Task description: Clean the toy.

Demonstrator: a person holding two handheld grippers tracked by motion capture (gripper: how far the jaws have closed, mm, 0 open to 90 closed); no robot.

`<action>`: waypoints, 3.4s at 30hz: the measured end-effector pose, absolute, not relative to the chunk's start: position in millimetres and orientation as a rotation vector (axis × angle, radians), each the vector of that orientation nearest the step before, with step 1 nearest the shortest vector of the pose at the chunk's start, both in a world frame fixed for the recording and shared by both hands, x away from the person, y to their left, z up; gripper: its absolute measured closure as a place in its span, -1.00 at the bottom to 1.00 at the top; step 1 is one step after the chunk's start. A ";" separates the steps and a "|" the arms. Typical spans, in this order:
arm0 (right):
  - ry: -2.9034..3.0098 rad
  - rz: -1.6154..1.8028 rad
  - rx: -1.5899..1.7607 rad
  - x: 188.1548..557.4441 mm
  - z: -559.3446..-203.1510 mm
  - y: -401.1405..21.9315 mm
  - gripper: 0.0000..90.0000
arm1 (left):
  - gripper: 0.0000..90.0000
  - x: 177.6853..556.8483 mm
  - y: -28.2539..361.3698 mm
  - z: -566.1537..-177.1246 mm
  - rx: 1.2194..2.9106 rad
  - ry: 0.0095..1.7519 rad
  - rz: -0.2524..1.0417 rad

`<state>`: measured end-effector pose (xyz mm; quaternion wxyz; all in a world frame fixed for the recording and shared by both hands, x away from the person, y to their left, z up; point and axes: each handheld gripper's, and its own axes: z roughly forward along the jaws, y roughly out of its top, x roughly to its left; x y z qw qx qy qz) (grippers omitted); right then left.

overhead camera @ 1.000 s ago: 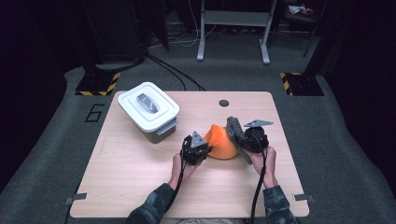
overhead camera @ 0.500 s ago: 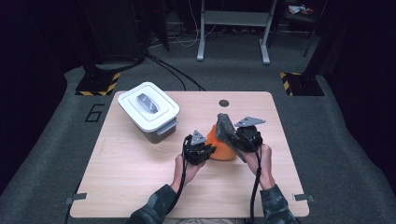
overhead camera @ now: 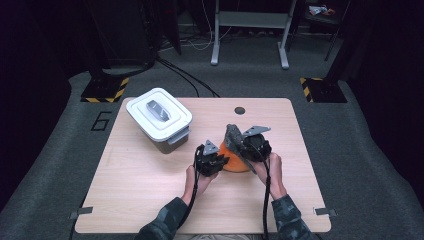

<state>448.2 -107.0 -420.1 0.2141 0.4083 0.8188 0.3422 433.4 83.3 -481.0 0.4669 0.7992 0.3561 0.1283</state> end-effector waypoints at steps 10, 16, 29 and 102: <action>2.264 0.961 1.162 449.2 -421.3 -115.7 0.66 | 0.76 434.0 83.9 -481.5 1.957 0.875 0.305; 2.265 0.955 1.176 449.0 -421.7 -122.0 0.65 | 0.76 434.5 84.2 -481.9 1.952 0.873 0.306; 2.234 0.944 1.247 449.9 -429.6 -142.5 0.65 | 0.76 435.5 85.0 -482.3 1.950 0.874 0.303; 2.304 0.956 1.110 452.7 -410.4 -103.7 0.63 | 0.76 436.1 87.0 -487.0 1.972 0.881 0.332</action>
